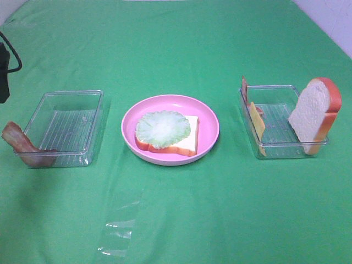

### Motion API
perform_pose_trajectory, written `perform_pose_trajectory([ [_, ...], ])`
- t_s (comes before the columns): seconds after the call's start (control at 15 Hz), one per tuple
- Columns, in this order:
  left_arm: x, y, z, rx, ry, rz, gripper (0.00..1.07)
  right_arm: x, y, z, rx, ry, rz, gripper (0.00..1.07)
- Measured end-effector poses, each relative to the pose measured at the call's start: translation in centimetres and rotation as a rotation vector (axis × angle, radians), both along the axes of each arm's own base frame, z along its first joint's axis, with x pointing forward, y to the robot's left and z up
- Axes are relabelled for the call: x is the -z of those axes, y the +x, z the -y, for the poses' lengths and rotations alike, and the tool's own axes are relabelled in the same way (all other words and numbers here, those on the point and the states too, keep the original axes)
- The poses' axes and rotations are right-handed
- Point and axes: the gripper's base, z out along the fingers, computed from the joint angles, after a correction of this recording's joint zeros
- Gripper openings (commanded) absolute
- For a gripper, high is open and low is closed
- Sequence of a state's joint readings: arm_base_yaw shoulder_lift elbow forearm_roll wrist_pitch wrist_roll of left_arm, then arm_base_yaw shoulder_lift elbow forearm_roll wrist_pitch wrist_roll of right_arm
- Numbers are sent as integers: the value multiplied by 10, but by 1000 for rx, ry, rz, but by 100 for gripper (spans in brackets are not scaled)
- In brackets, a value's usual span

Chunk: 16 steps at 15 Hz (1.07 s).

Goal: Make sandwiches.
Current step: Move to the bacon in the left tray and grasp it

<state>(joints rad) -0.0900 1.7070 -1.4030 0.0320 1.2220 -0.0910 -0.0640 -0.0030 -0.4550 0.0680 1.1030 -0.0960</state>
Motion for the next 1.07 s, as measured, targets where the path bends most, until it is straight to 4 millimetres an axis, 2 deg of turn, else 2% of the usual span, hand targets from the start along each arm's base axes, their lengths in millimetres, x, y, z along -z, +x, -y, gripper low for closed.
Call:
perform_pose_trajectory([
  [0.13, 18, 7, -1, 14, 2, -53, 101, 0, 0, 0, 0, 0, 0, 99],
  [0.27, 45, 18, 1, 22, -2, -116, 100, 0, 0, 0, 0, 0, 0, 99],
  [0.47, 85, 37, 4, 17, -18, -124, 99, 0, 0, 0, 0, 0, 0, 99],
  [0.67, 105, 44, 5, 13, -28, -125, 95, 0, 0, 0, 0, 0, 0, 99],
  [0.8, 108, 45, 6, 16, -30, -122, 93, 0, 0, 0, 0, 0, 0, 99],
  [0.93, 113, 46, 6, 16, -31, -132, 85, 0, 0, 0, 0, 0, 0, 99],
  [1.0, 113, 46, 6, 16, -32, -133, 77, 0, 0, 0, 0, 0, 0, 99],
  [1.07, 115, 46, 6, 17, -32, -138, 56, 0, 0, 0, 0, 0, 0, 99],
])
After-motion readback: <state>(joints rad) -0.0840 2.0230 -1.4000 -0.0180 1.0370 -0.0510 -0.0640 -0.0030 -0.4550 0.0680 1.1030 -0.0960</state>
